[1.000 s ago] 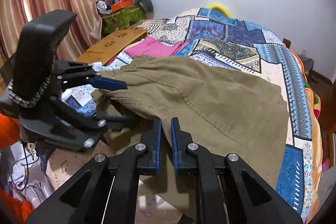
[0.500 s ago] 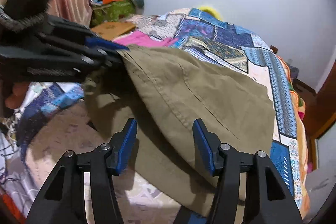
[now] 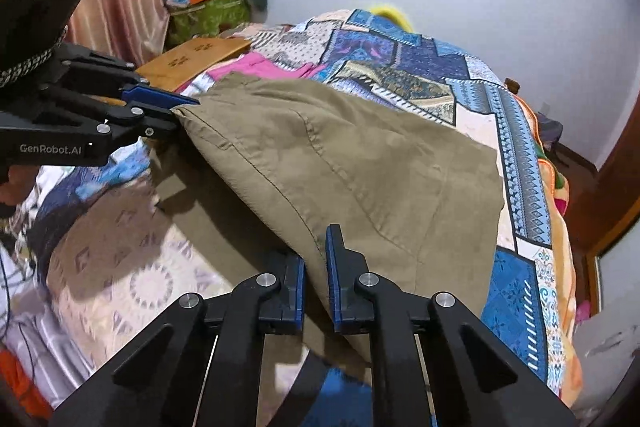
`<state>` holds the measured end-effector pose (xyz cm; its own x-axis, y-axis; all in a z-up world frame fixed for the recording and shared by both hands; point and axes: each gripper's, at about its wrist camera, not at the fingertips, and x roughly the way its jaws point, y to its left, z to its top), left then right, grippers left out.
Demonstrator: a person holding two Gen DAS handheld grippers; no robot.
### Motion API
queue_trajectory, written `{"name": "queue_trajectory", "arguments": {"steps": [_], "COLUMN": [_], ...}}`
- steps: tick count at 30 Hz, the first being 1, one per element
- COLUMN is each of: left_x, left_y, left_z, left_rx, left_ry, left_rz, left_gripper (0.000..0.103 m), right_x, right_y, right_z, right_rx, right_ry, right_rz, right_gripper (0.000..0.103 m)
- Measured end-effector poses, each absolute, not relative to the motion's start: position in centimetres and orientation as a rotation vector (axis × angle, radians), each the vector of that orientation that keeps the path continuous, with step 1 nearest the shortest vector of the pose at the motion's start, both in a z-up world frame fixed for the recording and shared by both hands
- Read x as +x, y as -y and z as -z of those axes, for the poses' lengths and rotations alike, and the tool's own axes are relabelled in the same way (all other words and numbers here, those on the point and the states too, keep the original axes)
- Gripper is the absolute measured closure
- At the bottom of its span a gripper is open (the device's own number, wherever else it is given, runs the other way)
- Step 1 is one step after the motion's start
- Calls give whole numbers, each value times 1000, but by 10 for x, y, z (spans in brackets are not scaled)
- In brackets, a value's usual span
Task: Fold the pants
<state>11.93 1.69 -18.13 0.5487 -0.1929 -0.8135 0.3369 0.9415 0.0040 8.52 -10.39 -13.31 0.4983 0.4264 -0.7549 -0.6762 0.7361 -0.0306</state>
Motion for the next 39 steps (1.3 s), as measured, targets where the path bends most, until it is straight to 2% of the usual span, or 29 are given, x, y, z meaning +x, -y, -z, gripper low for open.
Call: {"name": "queue_trajectory", "arguments": {"steps": [2, 7, 11, 12, 17, 19, 21, 25, 28, 33, 39], "left_x": [116, 105, 94, 90, 83, 85, 90, 104, 113, 117, 115], "left_y": [-18, -24, -39, -44, -74, -86, -98, -112, -118, -124, -127], "left_z": [188, 194, 185, 182, 169, 166, 165, 172, 187, 216, 223], "left_rx": [156, 148, 112, 117, 77, 54, 24, 1, -37, -105, -167], "left_ry": [-963, -991, -975, -959, -933, -924, -921, -932, -971, -1033, -1021], "left_rz": [324, 320, 317, 302, 244, 196, 154, 73, 59, 68, 64], "left_gripper": [82, 80, 77, 77, 75, 70, 59, 54, 46, 46, 57], "right_x": [83, 82, 77, 75, 66, 66, 69, 79, 88, 91, 84], "right_y": [103, 112, 124, 130, 159, 172, 184, 205, 216, 224, 223], "right_z": [138, 144, 141, 139, 125, 121, 119, 124, 134, 159, 176], "right_rx": [-355, -285, -262, -255, -202, -162, -118, -35, 24, 108, 143], "right_ry": [-819, -884, -913, -911, -893, -889, -890, -905, -941, -1018, -1038], "right_rz": [-684, -688, -666, -659, -597, -564, -526, -451, -411, -378, -382], "right_gripper": [94, 85, 64, 63, 63, 63, 62, 62, 62, 62, 63]}}
